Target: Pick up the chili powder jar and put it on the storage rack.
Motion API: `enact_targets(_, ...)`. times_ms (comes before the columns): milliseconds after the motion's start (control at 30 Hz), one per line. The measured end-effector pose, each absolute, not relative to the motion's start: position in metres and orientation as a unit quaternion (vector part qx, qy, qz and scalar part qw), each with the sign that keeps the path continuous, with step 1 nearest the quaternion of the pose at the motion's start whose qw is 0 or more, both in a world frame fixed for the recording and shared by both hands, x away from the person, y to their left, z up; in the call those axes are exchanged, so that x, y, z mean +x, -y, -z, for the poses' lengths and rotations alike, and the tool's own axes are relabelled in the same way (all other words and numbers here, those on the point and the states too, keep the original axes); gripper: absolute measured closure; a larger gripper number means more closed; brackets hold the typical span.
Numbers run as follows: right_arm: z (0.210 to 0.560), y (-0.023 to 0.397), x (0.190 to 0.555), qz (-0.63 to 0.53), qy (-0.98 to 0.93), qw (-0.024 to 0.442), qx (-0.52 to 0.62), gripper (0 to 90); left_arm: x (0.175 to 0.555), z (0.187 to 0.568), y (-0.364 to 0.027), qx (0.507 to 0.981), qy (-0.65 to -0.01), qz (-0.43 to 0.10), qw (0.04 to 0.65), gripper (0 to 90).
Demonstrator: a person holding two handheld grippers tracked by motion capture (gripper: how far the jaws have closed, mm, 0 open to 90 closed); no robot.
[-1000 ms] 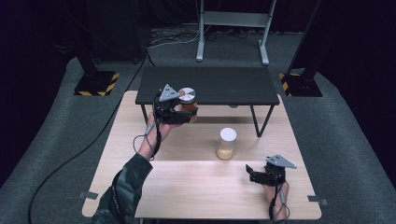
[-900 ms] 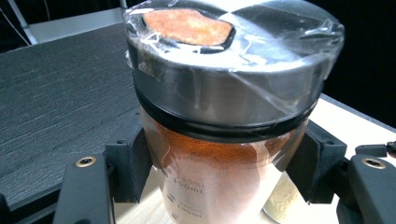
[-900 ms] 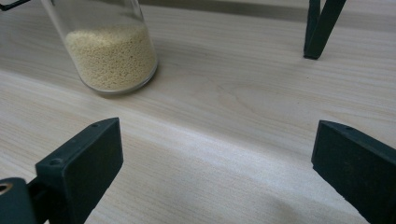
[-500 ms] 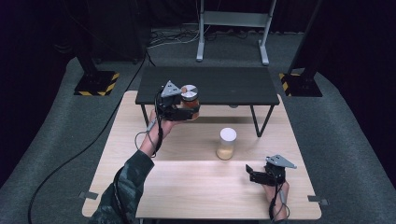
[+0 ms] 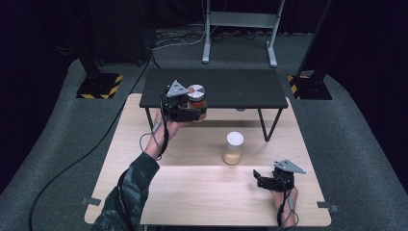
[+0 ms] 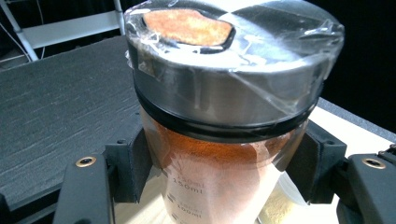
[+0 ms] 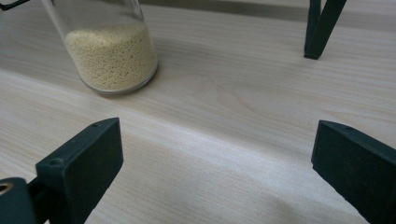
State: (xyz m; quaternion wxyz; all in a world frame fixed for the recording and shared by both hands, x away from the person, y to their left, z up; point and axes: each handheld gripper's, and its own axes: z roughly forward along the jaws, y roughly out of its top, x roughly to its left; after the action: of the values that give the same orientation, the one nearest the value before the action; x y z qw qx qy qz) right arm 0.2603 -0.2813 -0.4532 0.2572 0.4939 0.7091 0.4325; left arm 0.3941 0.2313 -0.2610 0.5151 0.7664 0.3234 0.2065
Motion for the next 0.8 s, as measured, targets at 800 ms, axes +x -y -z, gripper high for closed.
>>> enact_targets(800, 0.453, 0.282, 0.260, -0.433, -0.709, 0.256, 0.494, 0.9, 0.408, 0.247, -0.226, 0.760, -0.330, -0.212, 0.518, 31.8)
